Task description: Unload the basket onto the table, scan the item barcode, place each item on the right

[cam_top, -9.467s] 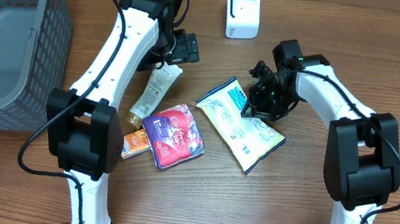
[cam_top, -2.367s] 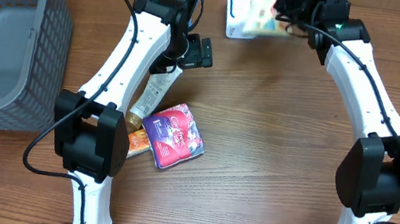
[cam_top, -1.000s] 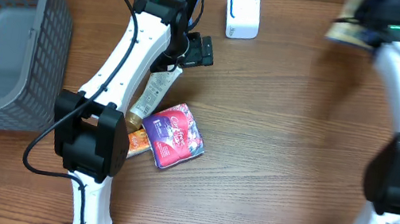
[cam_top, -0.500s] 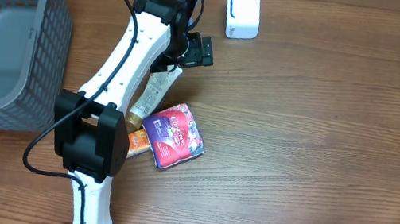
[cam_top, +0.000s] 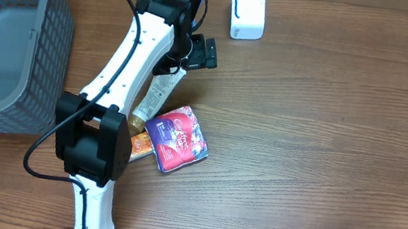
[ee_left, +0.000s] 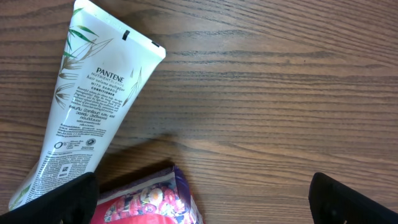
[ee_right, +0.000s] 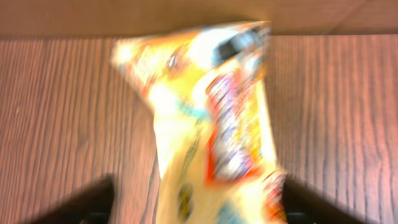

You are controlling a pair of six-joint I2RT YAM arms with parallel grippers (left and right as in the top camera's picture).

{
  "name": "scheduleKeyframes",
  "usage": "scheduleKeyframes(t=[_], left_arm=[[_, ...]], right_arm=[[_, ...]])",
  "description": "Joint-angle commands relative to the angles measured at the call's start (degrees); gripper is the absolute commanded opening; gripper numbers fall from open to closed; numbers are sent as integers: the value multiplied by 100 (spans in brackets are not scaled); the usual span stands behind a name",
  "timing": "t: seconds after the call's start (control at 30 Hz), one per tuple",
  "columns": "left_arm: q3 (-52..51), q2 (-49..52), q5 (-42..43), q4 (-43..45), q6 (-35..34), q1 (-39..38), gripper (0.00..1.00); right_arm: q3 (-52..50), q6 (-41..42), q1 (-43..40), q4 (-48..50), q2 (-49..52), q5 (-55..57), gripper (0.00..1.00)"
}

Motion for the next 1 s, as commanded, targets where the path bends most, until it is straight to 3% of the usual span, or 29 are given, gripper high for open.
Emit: scheduleKeyframes(t=[0.0,0.13,0.23,0.27,0.3,0.37,0.43,0.47,0.73,0.97], left_arm=[[-15,11,-22,11,107,-7,100],[-15,11,-22,-26,109,-7,100],[-15,11,-22,-81,109,-7,100],[-15,11,-22,-98,109,-7,100],[-15,11,-20,-111,109,-7,100],[-15,11,-22,-109,109,-11,100],[-15,11,-22,-90,107,-22,100],[-15,11,-22,-79,107,-28,100],[-15,11,-22,-59,107,-33,100],[-15,11,-22,-63,107,-33,100]], right_arm=[[44,-531,33,31,-87,-916,100],[199,-645,79,-155,-107,-1814,100],[225,-647,79,-208,-109,-1814,97],[225,-647,72,-225,-109,-1781,88],[225,-645,52,-269,-107,-1635,66],[223,-647,35,-310,-107,-1394,34],[221,-645,31,-365,-105,-1097,9],[219,-645,31,-378,-98,-946,4],[-483,-595,31,39,-74,-295,4],[-1303,-501,44,413,-70,-649,15]])
